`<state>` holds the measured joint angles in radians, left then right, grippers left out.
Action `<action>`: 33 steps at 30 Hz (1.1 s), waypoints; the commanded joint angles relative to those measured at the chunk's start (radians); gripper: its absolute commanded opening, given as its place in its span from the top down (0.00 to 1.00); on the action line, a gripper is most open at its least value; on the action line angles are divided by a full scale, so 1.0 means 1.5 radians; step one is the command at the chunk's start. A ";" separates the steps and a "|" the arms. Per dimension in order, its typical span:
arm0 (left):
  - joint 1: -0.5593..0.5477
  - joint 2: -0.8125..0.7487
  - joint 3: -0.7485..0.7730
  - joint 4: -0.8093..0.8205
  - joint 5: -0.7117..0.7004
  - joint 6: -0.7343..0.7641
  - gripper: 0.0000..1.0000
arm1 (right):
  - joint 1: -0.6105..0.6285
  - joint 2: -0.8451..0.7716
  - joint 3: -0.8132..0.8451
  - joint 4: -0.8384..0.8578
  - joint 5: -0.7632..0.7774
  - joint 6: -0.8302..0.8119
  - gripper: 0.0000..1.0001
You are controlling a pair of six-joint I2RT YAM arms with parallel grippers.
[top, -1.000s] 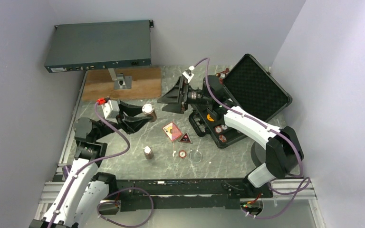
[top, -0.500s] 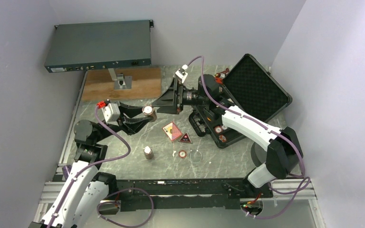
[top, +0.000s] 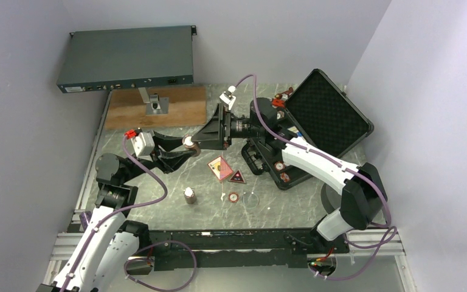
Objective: Pack up texas hold em set
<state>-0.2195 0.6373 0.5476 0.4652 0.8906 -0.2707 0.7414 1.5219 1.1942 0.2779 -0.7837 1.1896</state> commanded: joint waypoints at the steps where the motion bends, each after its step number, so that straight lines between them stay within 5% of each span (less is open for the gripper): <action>1: -0.004 -0.017 0.006 0.055 -0.023 0.017 1.00 | 0.008 -0.032 0.026 0.013 -0.008 0.004 0.05; 17: -0.009 -0.017 0.001 0.058 -0.020 0.020 1.00 | 0.026 -0.029 0.037 0.013 -0.007 0.010 0.20; 28: -0.016 -0.019 0.004 0.037 -0.024 0.040 1.00 | 0.031 -0.027 0.043 0.001 -0.004 0.008 0.17; 33: -0.019 -0.020 0.005 0.028 -0.028 0.050 1.00 | 0.032 -0.026 0.046 -0.004 -0.003 0.004 0.25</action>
<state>-0.2409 0.6247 0.5434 0.4580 0.8696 -0.2260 0.7773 1.5166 1.2091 0.2470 -0.7826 1.1954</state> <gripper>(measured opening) 0.448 0.788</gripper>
